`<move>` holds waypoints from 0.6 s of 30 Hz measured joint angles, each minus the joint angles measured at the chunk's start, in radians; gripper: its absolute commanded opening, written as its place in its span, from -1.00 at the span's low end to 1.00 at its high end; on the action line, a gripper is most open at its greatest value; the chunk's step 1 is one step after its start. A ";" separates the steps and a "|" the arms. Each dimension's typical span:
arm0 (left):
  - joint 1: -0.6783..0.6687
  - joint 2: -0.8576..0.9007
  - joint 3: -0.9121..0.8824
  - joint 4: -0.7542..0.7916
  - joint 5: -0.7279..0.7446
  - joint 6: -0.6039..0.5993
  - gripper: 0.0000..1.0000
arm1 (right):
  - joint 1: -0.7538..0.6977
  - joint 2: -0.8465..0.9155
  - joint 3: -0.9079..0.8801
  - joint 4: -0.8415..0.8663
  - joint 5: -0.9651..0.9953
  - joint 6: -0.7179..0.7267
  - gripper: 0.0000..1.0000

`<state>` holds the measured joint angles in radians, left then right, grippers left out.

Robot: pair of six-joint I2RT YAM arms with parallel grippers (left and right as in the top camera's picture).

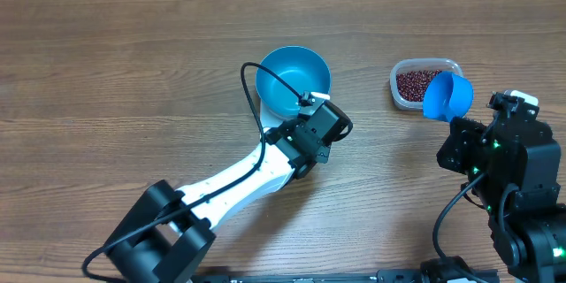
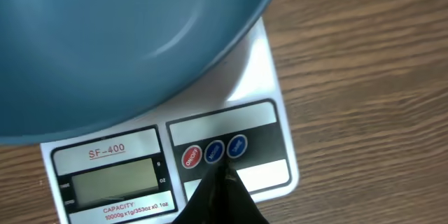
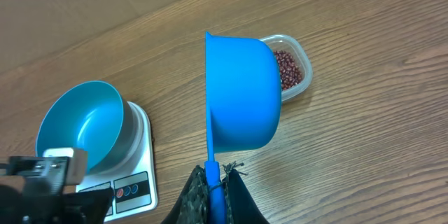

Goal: Scoop item into bowl and weigh 150g on scale

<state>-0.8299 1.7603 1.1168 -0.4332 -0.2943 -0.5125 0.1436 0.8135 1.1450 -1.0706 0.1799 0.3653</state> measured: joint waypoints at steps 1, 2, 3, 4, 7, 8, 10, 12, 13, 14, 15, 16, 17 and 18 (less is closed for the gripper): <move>0.002 0.015 0.000 0.000 0.000 0.004 -0.92 | 0.000 0.000 0.000 0.000 0.000 0.000 -0.93; 0.002 0.023 0.000 0.000 0.000 0.005 -0.92 | 0.000 0.000 0.000 0.000 0.000 0.000 -0.93; 0.006 0.034 0.000 0.001 0.000 0.011 -0.91 | 0.000 0.000 0.000 0.000 0.000 0.000 -0.93; 0.010 0.043 0.000 0.001 0.000 0.012 -0.92 | 0.000 0.000 0.000 0.000 0.000 0.000 -0.93; 0.022 0.060 0.000 0.000 -0.009 0.011 -0.92 | 0.000 0.000 0.000 0.000 0.000 0.000 -0.93; 0.027 0.061 0.000 0.000 -0.012 0.010 -0.92 | 0.000 0.000 0.000 0.000 0.000 0.000 -0.93; 0.038 0.061 0.000 0.006 -0.024 0.007 -0.92 | 0.000 0.000 0.000 0.000 0.000 0.000 -0.93; 0.044 0.061 0.000 0.006 -0.028 0.007 -0.91 | 0.000 0.000 0.000 0.000 0.000 0.000 -0.93; 0.046 0.061 0.000 0.006 -0.029 0.006 -0.91 | 0.000 0.000 0.000 0.000 0.000 0.000 -0.93; 0.047 0.061 0.000 0.007 -0.031 0.006 -0.92 | 0.000 0.000 0.000 0.000 0.000 0.000 -0.93; 0.047 0.061 0.000 0.009 -0.031 0.006 -0.92 | 0.000 0.000 0.000 0.000 0.000 0.000 -0.93; 0.047 0.061 0.000 0.013 -0.030 0.006 -0.91 | 0.000 0.000 0.000 0.000 0.000 0.000 -0.93; 0.047 0.061 0.000 0.017 -0.028 0.006 -0.92 | 0.000 0.000 0.000 0.000 0.000 0.000 -0.93; 0.047 0.061 0.000 0.021 -0.027 0.005 -0.92 | 0.000 0.000 0.000 0.000 0.000 0.000 -0.93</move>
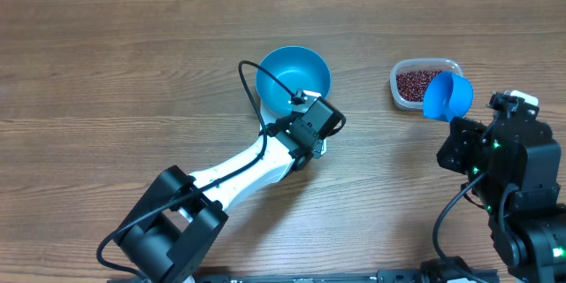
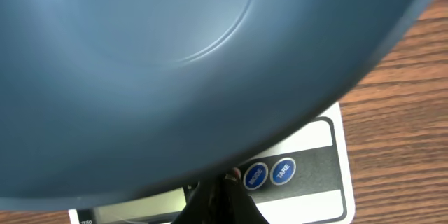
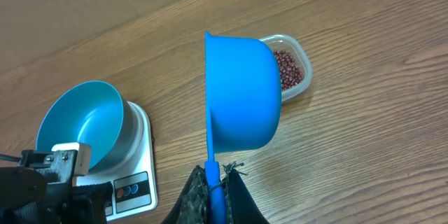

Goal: Scoop item into bowl and weigh 150g on scale

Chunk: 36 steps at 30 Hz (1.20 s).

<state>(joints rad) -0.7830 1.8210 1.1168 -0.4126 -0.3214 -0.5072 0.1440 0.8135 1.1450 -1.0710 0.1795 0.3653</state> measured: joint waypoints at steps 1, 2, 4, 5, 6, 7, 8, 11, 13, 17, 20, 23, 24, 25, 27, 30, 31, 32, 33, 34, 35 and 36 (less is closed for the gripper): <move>0.000 0.000 0.000 0.002 0.000 -0.002 -0.91 | 0.000 0.000 0.000 0.001 0.000 0.000 -0.93; 0.000 0.000 0.000 0.002 0.000 -0.003 -0.92 | 0.000 0.000 0.000 0.000 0.000 0.000 -0.93; 0.000 0.001 0.000 0.002 0.000 -0.006 -0.91 | 0.000 0.000 0.000 0.000 0.000 0.000 -0.93; 0.000 0.003 0.000 0.002 0.000 -0.009 -0.91 | 0.000 0.000 0.000 0.000 0.000 -0.001 -0.93; 0.000 0.007 0.000 0.002 0.000 -0.010 -0.92 | 0.000 0.000 0.000 0.000 0.000 0.000 -0.93; 0.000 0.011 0.000 0.002 0.000 -0.010 -0.92 | 0.000 0.000 0.000 0.000 0.000 0.000 -0.93; 0.000 0.017 0.000 0.002 0.000 -0.010 -0.92 | 0.000 0.000 0.000 0.000 0.000 0.000 -0.93; 0.000 0.025 0.000 0.002 0.000 -0.010 -0.92 | 0.000 0.000 0.000 0.000 0.000 0.000 -0.93; 0.000 0.026 0.000 0.002 0.001 -0.010 -0.92 | 0.000 0.000 0.000 0.000 0.000 0.000 -0.93; 0.000 0.030 0.000 0.004 0.009 -0.010 -0.91 | 0.000 0.000 0.000 0.000 0.000 0.000 -0.93; 0.000 0.047 0.000 0.009 0.031 -0.015 -0.92 | 0.000 0.000 0.000 0.000 0.001 0.000 -0.93; 0.000 0.053 0.000 0.009 0.035 -0.017 -0.91 | 0.000 0.000 0.000 0.000 0.000 0.000 -0.93; 0.000 0.053 0.000 0.009 0.035 -0.017 -0.91 | 0.000 0.000 0.000 0.000 0.000 0.000 -0.93; 0.000 0.053 0.000 0.010 0.037 -0.017 -0.92 | 0.000 0.000 0.000 0.000 0.000 0.000 -0.93; 0.000 0.053 0.000 0.009 0.037 -0.020 -0.92 | 0.000 0.000 0.000 0.000 0.000 0.000 -0.93; 0.000 0.053 0.000 0.009 0.037 -0.029 -0.92 | 0.000 0.000 0.000 0.000 0.000 0.000 -0.93; 0.000 0.053 0.000 0.009 0.037 -0.033 -0.92 | 0.000 0.000 0.000 -0.001 0.000 0.000 -0.93; 0.000 0.053 0.000 0.009 0.037 -0.034 -0.92 | 0.000 0.000 0.000 -0.002 0.000 0.000 -0.93; 0.000 0.053 0.000 0.009 0.037 -0.037 -0.91 | 0.000 0.000 0.000 -0.002 0.000 0.000 -0.93; 0.000 0.053 0.000 0.009 0.037 -0.040 -0.91 | 0.000 0.000 0.000 -0.002 0.000 0.000 -0.93; 0.000 0.053 0.000 0.009 0.037 -0.040 -0.91 | 0.000 0.000 0.000 -0.003 0.000 0.000 -0.93; 0.000 0.053 0.000 0.009 0.037 -0.040 -0.92 | 0.000 0.000 0.000 -0.003 0.000 0.000 -0.93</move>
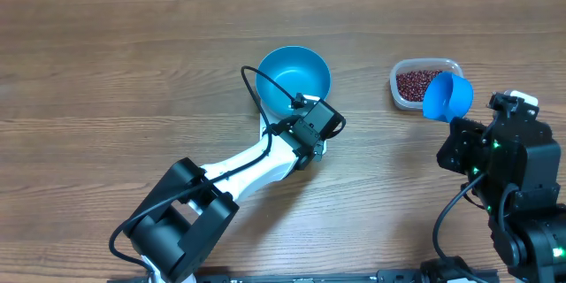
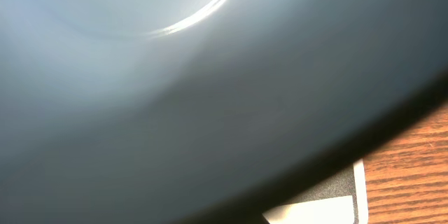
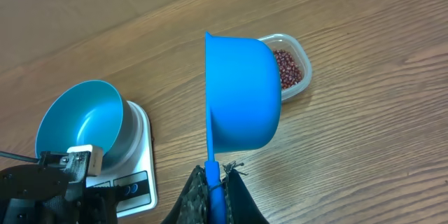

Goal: Scoop item into bowl and weigh 150g on scale

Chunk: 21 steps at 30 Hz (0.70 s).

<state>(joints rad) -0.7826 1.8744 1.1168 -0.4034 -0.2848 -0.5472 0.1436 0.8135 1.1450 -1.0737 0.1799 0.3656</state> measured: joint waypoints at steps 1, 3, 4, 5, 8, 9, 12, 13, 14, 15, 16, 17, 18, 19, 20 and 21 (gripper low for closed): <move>0.000 0.000 0.000 0.000 0.000 0.000 -0.92 | 0.000 0.000 0.000 0.000 0.000 -0.001 -0.93; 0.000 0.000 0.000 0.000 0.000 0.000 -0.91 | 0.000 0.000 0.000 0.000 0.000 0.000 -0.93; 0.000 0.000 0.000 0.000 0.000 0.000 -0.91 | 0.000 0.000 0.000 0.000 0.000 -0.001 -0.93; 0.000 0.000 0.000 0.000 -0.003 0.000 -0.92 | 0.000 0.000 0.000 0.000 0.000 0.000 -0.93; 0.000 0.000 0.000 -0.002 -0.008 0.000 -0.91 | 0.000 0.000 0.000 -0.001 0.000 0.000 -0.93; 0.000 0.000 0.000 -0.004 -0.011 0.000 -0.92 | 0.000 0.000 0.000 -0.001 0.000 0.000 -0.93; 0.000 0.000 0.000 -0.005 -0.014 0.000 -0.92 | 0.000 0.000 0.000 -0.002 0.000 0.000 -0.93; 0.000 0.001 0.000 -0.006 -0.015 0.000 -0.92 | 0.000 0.000 0.000 -0.001 0.000 -0.001 -0.93; 0.000 0.003 0.000 -0.006 -0.016 0.000 -0.92 | 0.000 0.000 0.000 -0.002 0.000 0.000 -0.93; 0.000 0.005 0.000 -0.006 -0.018 0.000 -0.92 | 0.000 0.000 0.000 -0.002 0.000 0.000 -0.93; 0.000 0.006 0.000 -0.005 -0.019 0.000 -0.92 | 0.000 0.000 0.000 -0.003 0.000 0.000 -0.93; 0.000 0.007 0.000 -0.003 -0.023 0.000 -0.91 | 0.000 0.000 0.000 -0.003 0.000 0.000 -0.93; 0.000 0.008 0.000 -0.003 -0.024 0.000 -0.91 | 0.000 0.000 0.000 -0.004 0.000 0.000 -0.93; 0.000 0.008 0.000 -0.002 -0.026 0.000 -0.92 | 0.000 0.000 0.000 -0.004 0.000 -0.001 -0.93; -0.001 0.009 0.001 -0.002 -0.027 0.000 -0.92 | 0.000 0.000 0.000 -0.005 0.000 -0.001 -0.93; -0.001 0.009 0.001 -0.002 -0.029 0.000 -0.91 | 0.000 0.000 0.000 -0.004 0.000 0.000 -0.93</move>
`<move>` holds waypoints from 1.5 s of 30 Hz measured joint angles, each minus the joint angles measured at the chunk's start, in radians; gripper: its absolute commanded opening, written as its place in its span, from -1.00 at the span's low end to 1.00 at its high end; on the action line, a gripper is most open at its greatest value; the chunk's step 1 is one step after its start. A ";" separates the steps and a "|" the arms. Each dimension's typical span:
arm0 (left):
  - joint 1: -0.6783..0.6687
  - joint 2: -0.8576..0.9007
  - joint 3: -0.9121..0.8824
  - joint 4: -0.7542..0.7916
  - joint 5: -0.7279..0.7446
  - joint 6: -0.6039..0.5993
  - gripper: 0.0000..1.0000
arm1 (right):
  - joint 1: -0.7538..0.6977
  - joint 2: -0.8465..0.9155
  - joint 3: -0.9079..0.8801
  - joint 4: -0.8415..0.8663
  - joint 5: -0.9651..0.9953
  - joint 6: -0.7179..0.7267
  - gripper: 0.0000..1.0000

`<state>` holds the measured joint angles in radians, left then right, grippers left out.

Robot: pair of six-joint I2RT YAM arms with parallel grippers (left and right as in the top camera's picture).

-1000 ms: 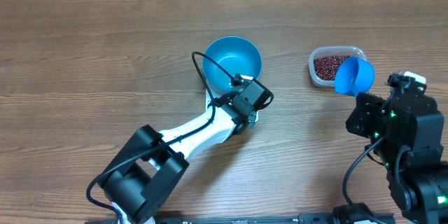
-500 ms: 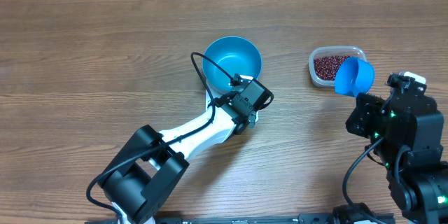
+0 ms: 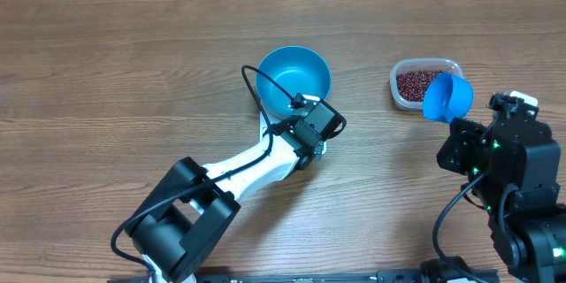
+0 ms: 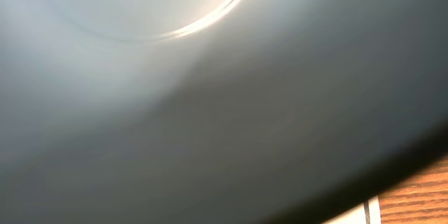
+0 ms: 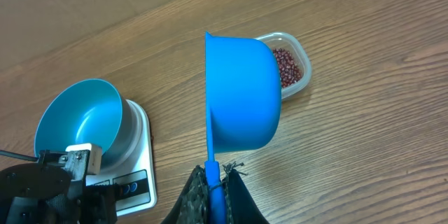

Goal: Scoop item into bowl and weigh 150g on scale

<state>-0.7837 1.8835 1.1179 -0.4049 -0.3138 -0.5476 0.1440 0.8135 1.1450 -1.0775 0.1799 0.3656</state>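
A blue bowl [image 3: 294, 78] stands on a white scale [image 5: 142, 140]. My left gripper [image 3: 305, 119] is low over the scale's front panel, hard against the bowl. The bowl's underside [image 4: 210, 98] fills the left wrist view, so the fingers are hidden and only a corner of the scale [image 4: 350, 217] shows. My right gripper [image 5: 213, 175] is shut on the handle of the blue scoop [image 5: 241, 91], held tipped on its side in the air, just on the near side of the clear container of red beans [image 3: 423, 82]. I see no beans in the bowl.
The scale's buttons [image 5: 129, 189] show beside the left wrist. The left arm [image 3: 239, 172] stretches from the table's front edge to the scale. The right arm's base [image 3: 517, 177] stands at the front right. Wooden tabletop [image 3: 106, 71] lies all round.
In the left wrist view a little less of the scale's corner shows under the bowl, so that gripper has crept slightly closer. The right gripper and scoop have not moved.
First my left gripper's shut tips hovered at the scale's buttons, with the display blank. Then they were closer, beside the mode button under the bowl's rim. Later the bowl's underside filled its view, as it does now. The right gripper held the scoop still throughout.
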 measured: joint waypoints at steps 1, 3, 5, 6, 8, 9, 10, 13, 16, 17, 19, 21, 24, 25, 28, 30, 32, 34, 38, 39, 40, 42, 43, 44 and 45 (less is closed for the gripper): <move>0.000 0.000 0.000 0.000 0.000 0.000 -0.91 | 0.000 0.000 0.000 -0.001 0.000 0.000 -0.93; 0.000 0.000 0.000 0.000 -0.001 0.000 -0.92 | 0.000 0.000 0.000 0.000 0.000 0.000 -0.93; 0.000 0.000 0.000 0.000 -0.001 0.000 -0.91 | 0.000 0.000 0.000 -0.001 0.000 0.000 -0.93; 0.000 0.000 0.000 0.000 -0.001 0.000 -0.92 | 0.000 0.000 0.000 -0.001 0.000 0.000 -0.93; 0.000 0.000 0.000 0.000 0.000 0.000 -0.92 | 0.000 0.000 0.000 -0.001 0.000 0.000 -0.93; 0.000 0.000 0.000 0.000 0.003 0.000 -0.92 | 0.000 0.000 0.000 0.000 0.000 0.000 -0.93; 0.000 0.000 0.002 -0.001 0.006 0.000 -0.92 | 0.000 0.000 0.000 -0.001 0.000 0.000 -0.93; 0.001 0.000 0.015 -0.020 0.027 0.000 -0.92 | 0.000 0.000 0.000 -0.001 0.000 0.000 -0.93; 0.001 -0.013 0.044 -0.073 0.049 0.000 -0.91 | 0.000 0.000 0.000 -0.002 0.000 0.000 -0.93; 0.001 -0.032 0.067 -0.098 0.053 0.000 -0.92 | 0.000 0.000 0.000 -0.005 0.000 0.000 -0.93; 0.001 -0.080 0.113 -0.126 0.058 0.000 -0.92 | 0.000 0.000 0.000 -0.009 0.000 0.000 -0.93; 0.001 -0.171 0.173 -0.167 0.061 0.002 -0.91 | 0.000 0.000 0.000 -0.009 0.000 0.000 -0.93; 0.001 -0.320 0.222 -0.264 0.052 0.005 -0.91 | 0.000 0.000 0.000 -0.009 0.000 -0.001 -0.93; 0.000 -0.370 0.231 -0.312 0.034 0.003 -0.92 | 0.000 0.000 0.000 -0.008 0.000 0.000 -0.93; 0.005 -0.494 0.233 -0.439 -0.056 -0.020 -0.91 | 0.000 0.000 0.000 -0.009 0.000 -0.001 -0.92; 0.027 -0.551 0.235 -0.534 -0.111 -0.024 -0.91 | 0.000 0.000 0.000 -0.015 0.000 0.000 -0.93; 0.062 -0.593 0.235 -0.595 -0.132 0.002 -0.92 | 0.000 0.000 0.000 -0.026 0.000 0.000 -0.93; 0.092 -0.619 0.235 -0.632 -0.122 0.056 -0.91 | 0.000 0.000 0.000 -0.043 0.000 -0.001 -0.93; 0.101 -0.626 0.235 -0.673 -0.035 0.192 -0.92 | 0.000 0.000 0.000 -0.080 0.000 -0.001 -0.93; 0.101 -0.627 0.235 -0.676 -0.021 0.213 -0.91 | 0.000 0.000 0.000 -0.087 0.000 -0.001 -0.93; 0.101 -0.627 0.235 -0.685 -0.002 0.235 -0.91 | 0.000 0.000 0.000 -0.097 0.000 -0.001 -0.93; 0.101 -0.632 0.235 -0.703 0.028 0.266 -0.92 | 0.000 0.000 0.000 -0.116 0.000 -0.001 -0.93; 0.101 -0.638 0.235 -0.719 0.042 0.277 -0.92 | 0.000 0.000 0.000 -0.119 -0.001 -0.001 -0.93; 0.101 -0.649 0.235 -0.734 0.055 0.287 -0.91 | 0.000 0.000 0.000 -0.124 -0.001 0.000 -0.93; 0.101 -0.659 0.235 -0.746 0.067 0.293 -0.90 | 0.000 0.000 0.000 -0.127 0.000 -0.001 -0.93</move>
<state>-0.6827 1.2243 1.3529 -1.1507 -0.2466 -0.2543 0.1436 0.8135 1.1454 -1.2049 0.1799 0.3649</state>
